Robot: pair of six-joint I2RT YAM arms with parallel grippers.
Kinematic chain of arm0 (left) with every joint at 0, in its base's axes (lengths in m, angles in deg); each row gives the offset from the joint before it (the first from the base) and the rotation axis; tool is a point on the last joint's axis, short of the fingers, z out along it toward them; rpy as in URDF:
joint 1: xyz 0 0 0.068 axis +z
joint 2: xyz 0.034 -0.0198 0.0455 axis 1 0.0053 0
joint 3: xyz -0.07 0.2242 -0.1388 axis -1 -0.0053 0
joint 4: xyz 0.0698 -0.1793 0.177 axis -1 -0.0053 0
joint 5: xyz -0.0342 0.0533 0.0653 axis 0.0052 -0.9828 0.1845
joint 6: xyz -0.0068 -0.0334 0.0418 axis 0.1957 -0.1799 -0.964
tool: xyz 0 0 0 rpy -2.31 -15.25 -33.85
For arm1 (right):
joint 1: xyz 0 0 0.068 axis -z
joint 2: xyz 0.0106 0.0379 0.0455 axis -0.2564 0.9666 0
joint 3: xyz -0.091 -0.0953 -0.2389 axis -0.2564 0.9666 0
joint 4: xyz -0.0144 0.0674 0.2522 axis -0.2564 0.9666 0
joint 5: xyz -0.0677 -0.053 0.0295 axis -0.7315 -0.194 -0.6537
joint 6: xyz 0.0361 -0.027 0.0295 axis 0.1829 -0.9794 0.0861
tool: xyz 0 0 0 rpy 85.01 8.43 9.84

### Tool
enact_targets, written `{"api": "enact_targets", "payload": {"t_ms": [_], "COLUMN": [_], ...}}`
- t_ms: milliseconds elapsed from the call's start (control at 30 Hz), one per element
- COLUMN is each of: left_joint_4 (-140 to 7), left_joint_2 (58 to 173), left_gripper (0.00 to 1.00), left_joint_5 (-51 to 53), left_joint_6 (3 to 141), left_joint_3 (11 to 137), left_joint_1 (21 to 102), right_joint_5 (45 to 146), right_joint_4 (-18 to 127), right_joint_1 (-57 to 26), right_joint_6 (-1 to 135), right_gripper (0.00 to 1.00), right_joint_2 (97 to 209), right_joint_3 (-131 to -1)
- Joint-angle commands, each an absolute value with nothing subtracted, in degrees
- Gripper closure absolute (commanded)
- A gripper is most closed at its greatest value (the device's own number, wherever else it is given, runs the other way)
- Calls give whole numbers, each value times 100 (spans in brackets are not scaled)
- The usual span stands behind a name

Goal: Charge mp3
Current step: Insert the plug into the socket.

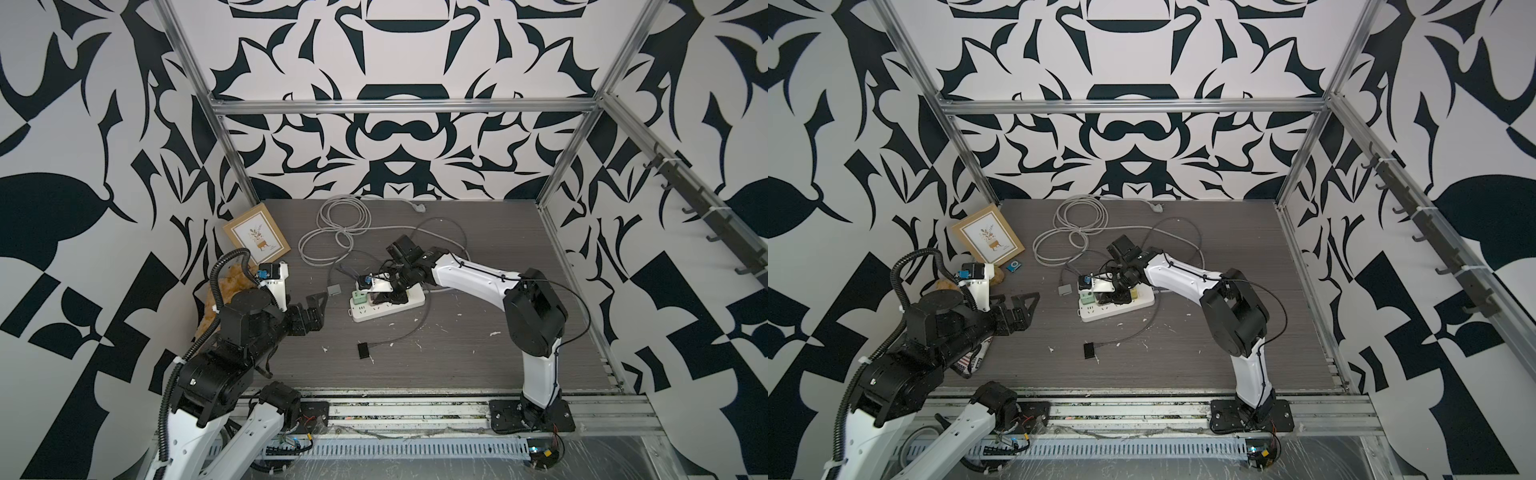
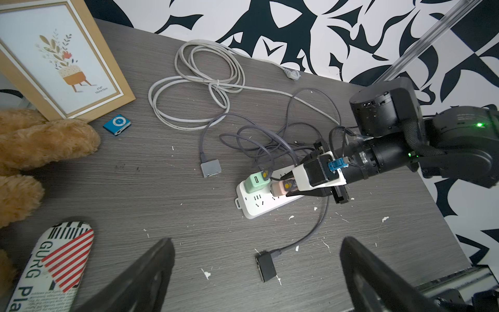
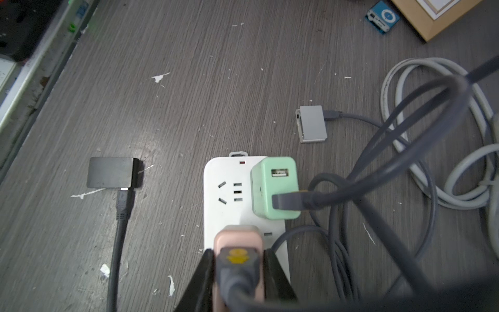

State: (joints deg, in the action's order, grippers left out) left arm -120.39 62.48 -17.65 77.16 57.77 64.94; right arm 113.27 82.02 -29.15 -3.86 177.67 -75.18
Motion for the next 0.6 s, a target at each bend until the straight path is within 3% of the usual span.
{"api": "enact_targets", "payload": {"t_ms": [0,567], "left_joint_4": [-12080,-12050], "left_joint_2": [6175,6108], "left_gripper": [1,1], "left_joint_5": [-1761,-1725], "left_joint_6": [7676,7654], "left_joint_3": [5722,5646], "left_joint_1": [6509,6509], "right_joint_5": [11511,11240], "right_joint_4": [8227,8787], "right_joint_1": [-2927,-2927], "right_joint_6": [-622,-1325], "right_gripper": [100,100], "right_joint_2": [17795,18047], "right_joint_3": [-7598,-7582]}}
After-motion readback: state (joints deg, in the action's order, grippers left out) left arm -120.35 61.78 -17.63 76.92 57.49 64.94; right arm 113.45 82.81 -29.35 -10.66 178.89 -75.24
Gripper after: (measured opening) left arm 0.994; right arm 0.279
